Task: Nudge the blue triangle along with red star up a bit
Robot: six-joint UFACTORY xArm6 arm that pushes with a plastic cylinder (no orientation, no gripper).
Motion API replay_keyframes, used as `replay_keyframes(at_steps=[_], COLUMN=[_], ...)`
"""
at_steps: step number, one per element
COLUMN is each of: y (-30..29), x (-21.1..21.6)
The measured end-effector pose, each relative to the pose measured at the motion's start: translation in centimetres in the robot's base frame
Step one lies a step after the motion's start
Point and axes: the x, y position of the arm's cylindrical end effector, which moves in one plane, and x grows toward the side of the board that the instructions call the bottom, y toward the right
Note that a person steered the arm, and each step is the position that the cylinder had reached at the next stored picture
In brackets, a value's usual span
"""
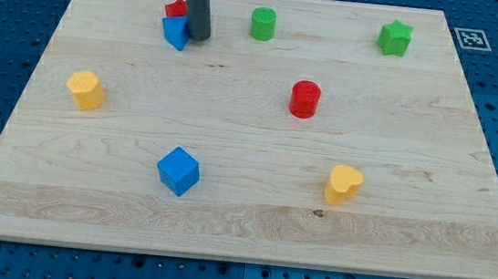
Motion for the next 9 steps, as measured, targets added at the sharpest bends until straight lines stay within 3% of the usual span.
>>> replay_keyframes(at_steps=[2, 4, 6, 9], y=[-2.0, 1.6, -1.6, -3.8], x=[-0.7, 1.1, 5.6, 3.3])
